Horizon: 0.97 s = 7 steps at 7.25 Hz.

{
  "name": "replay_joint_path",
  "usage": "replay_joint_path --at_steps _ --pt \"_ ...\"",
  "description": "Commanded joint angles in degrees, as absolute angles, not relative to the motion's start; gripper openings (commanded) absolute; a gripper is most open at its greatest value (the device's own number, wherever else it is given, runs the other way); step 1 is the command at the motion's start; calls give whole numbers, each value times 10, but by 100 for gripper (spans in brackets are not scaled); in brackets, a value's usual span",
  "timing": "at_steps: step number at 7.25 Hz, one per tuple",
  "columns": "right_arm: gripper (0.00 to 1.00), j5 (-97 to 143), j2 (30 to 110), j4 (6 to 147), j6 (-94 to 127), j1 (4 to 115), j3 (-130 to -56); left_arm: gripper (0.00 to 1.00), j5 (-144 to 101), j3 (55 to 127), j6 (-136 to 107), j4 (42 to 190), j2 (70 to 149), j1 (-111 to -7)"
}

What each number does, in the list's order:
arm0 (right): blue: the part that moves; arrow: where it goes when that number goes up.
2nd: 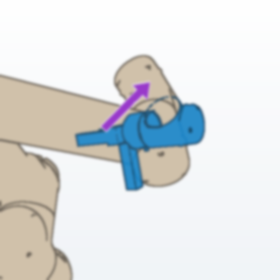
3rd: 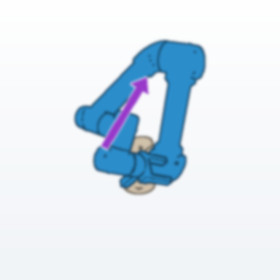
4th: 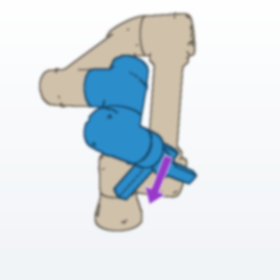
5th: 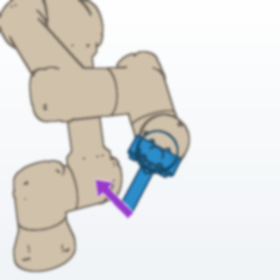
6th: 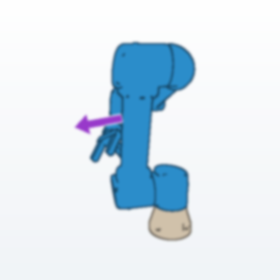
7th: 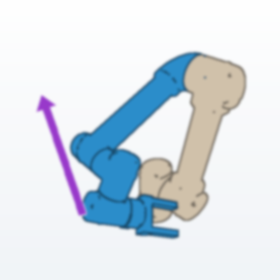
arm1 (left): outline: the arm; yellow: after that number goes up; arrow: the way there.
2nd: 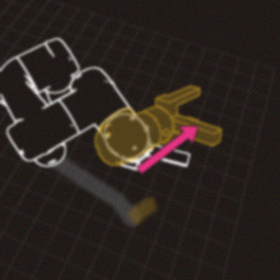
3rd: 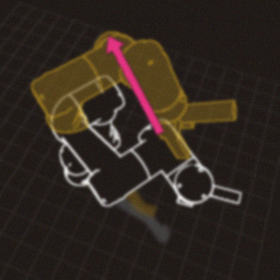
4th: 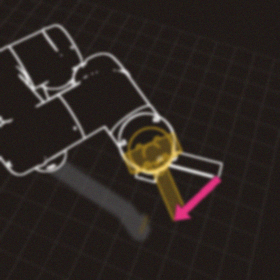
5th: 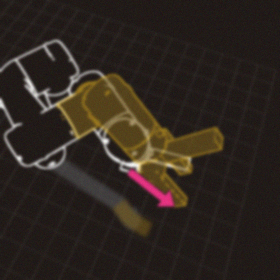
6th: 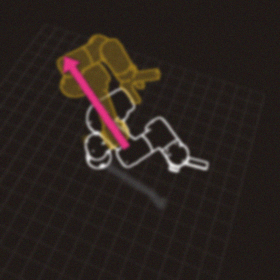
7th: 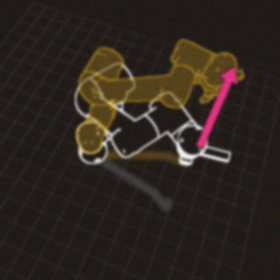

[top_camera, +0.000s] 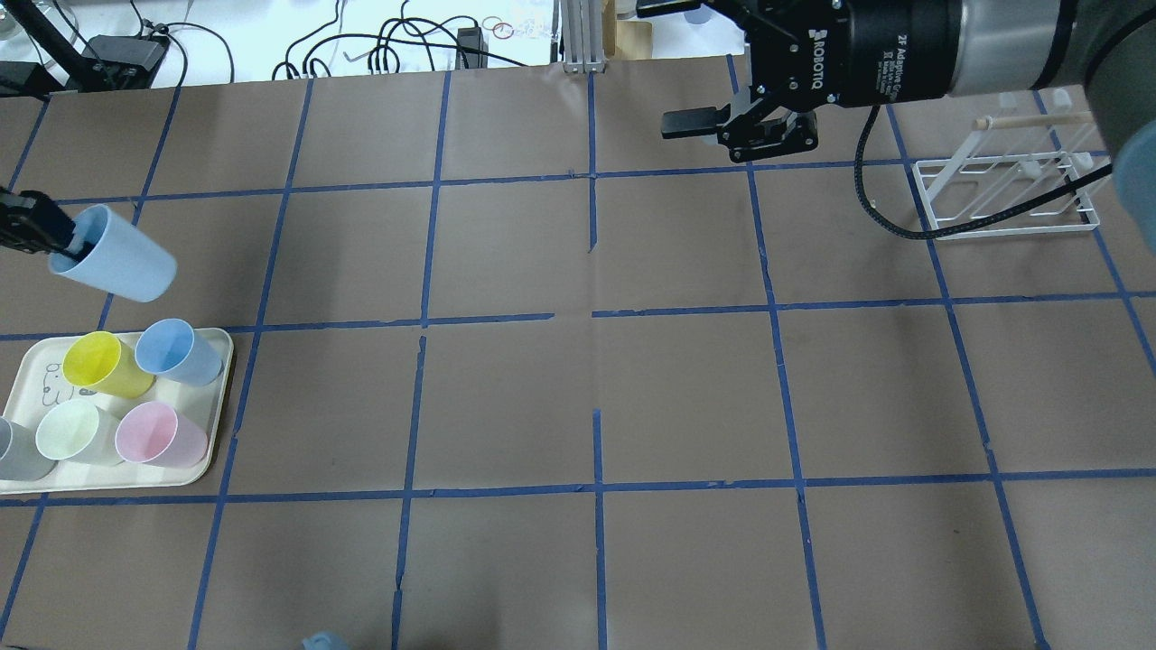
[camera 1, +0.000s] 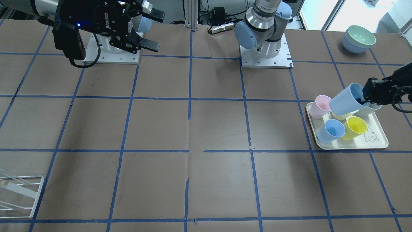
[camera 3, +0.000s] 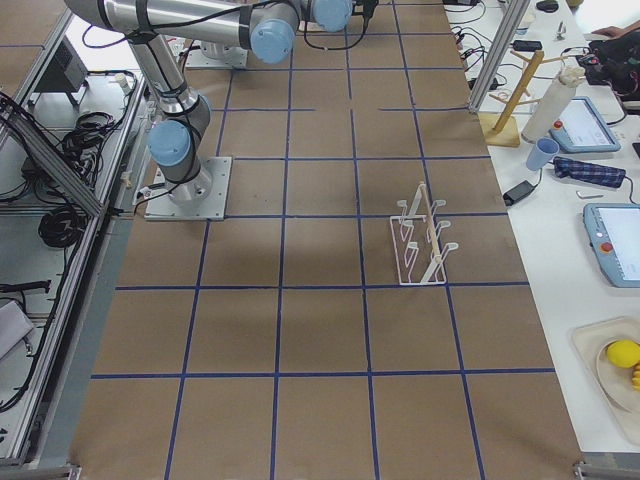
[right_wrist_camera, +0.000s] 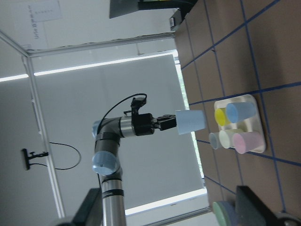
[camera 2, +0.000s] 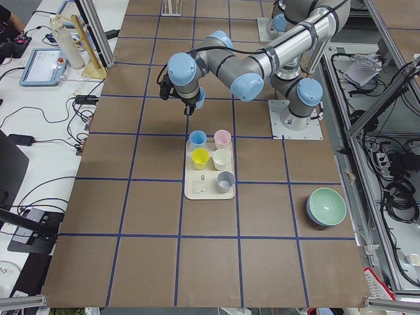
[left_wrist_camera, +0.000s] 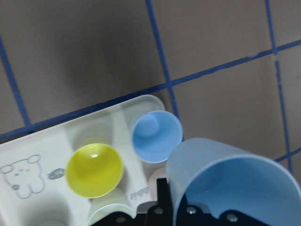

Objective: Transfer IKEA cup to right arm and place on rack

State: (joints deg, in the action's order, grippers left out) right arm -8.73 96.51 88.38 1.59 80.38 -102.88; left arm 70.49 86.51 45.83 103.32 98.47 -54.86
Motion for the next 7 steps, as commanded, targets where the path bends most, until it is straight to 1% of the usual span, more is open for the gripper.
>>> replay_joint_path --at_steps 1,3,5,7 --pt "100 9 963 882 9 795 -1082 0 537 878 329 1102 952 -605" --pt "100 15 962 883 -22 796 -1100 0 426 895 234 1108 920 -657" --pt "100 11 955 883 -38 798 -1100 0 330 911 177 1107 900 -691" --pt "100 18 956 884 -39 798 -1100 0 256 921 136 1105 903 -735"
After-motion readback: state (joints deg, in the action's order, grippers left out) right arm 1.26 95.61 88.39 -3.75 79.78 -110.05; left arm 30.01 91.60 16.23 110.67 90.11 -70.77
